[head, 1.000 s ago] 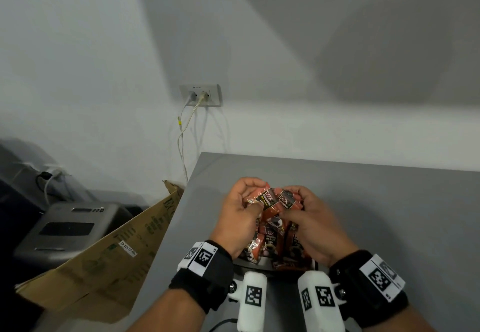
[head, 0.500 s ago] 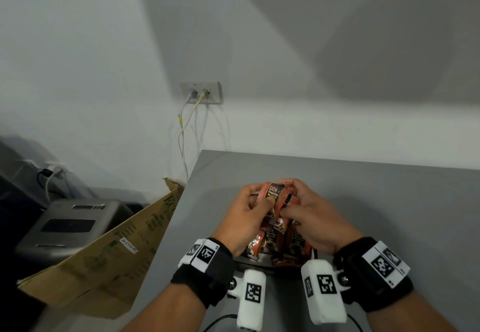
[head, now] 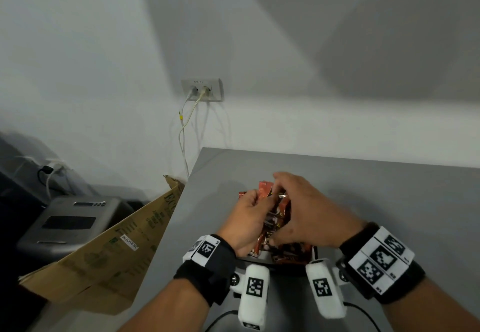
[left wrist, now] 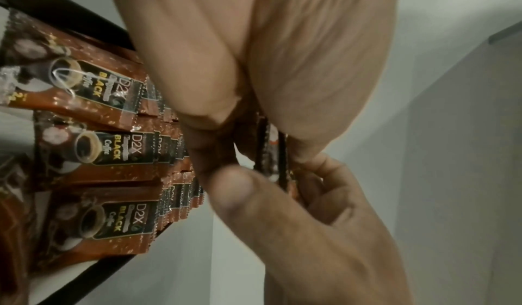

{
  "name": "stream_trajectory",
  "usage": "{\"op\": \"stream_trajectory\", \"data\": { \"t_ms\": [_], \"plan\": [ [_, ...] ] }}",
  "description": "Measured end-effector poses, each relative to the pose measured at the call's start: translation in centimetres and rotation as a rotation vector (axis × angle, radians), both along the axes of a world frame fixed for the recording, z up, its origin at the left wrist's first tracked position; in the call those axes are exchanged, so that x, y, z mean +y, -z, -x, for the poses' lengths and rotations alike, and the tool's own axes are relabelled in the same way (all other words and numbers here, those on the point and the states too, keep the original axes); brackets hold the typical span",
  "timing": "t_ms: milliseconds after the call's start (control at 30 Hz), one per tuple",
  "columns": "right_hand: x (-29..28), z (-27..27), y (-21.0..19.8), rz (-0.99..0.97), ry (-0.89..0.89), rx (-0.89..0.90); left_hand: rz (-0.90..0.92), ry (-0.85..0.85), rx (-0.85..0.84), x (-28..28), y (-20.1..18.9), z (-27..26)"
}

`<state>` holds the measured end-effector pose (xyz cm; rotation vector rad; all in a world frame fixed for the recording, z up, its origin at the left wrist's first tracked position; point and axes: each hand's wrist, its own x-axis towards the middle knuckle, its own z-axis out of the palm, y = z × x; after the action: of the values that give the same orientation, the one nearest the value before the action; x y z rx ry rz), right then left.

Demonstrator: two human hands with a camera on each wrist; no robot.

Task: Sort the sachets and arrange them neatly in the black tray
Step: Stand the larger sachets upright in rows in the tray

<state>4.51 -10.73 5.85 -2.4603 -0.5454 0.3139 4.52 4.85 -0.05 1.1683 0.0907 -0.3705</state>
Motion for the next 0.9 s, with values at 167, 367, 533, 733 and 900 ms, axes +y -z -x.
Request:
{"op": "stream_trajectory", "data": {
  "t_ms": [167, 367, 533, 733, 900],
  "plan": [
    [0.0, -0.6, 0.5, -0.037, -0.030, -0.091, 0.161, 0.096, 0.030, 0.4, -0.6, 0.3],
    [0.5, -0.4, 1.0, -0.119, -0.071, -0.101, 0.318, 0.117, 0.083, 0.4, -0.8, 0.1],
    [1.0, -0.4, 1.1, -0.100, -0.149, -0.184, 0.378, 0.130, 0.100, 0.4, -1.3, 0.0],
    [-0.5, -1.1, 0.0, -0.390, 0.111, -0.043, 0.191, -0.025, 0.004, 0.7, -1.2, -1.0],
    [-1.5, -2.0, 0.8, -0.336, 0.171, 0.005, -0.010, -0.032, -0.108, 0.7, -1.9, -1.4]
  ]
}}
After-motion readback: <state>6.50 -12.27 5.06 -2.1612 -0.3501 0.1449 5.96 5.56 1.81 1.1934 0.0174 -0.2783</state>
